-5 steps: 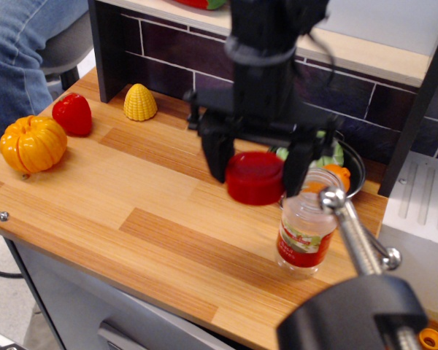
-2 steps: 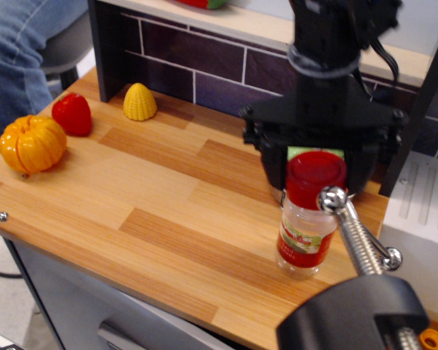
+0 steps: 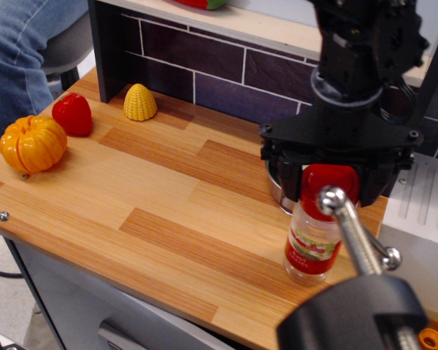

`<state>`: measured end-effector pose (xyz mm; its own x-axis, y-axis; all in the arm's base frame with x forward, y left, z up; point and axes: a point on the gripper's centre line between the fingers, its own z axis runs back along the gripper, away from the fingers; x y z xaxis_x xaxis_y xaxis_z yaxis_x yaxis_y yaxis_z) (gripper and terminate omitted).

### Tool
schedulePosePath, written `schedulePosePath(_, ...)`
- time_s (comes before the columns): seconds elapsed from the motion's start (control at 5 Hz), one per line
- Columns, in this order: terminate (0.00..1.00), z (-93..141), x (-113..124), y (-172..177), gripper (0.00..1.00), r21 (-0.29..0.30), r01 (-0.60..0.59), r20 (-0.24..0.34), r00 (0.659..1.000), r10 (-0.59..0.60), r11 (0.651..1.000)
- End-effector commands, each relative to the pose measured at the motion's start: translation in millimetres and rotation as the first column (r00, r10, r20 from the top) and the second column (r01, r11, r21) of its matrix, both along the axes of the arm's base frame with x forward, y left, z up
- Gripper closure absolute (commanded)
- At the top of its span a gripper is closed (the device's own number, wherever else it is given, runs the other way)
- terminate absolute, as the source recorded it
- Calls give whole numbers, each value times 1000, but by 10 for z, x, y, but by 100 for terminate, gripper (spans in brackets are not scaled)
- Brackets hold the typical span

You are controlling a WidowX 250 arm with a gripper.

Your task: Put cap on container

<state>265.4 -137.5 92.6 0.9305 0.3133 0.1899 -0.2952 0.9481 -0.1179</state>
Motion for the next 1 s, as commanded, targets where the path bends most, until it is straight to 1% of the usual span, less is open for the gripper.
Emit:
schedulePosePath(0.0,0,259,307,-35,100,0,-75,17,997,74,997)
schedulePosePath(0.2,0,166,292,-58,100,84,-82,36,996,79,993)
schedulePosePath(0.4,0,47,223,-18,100,171,-87,40,996,81,981)
schedulePosePath(0.6,0,-35,197,25,100,213,-78,26,997,74,974)
schedulePosePath(0.8,100,-108,181,115,100,237,-71,6,997,71,969)
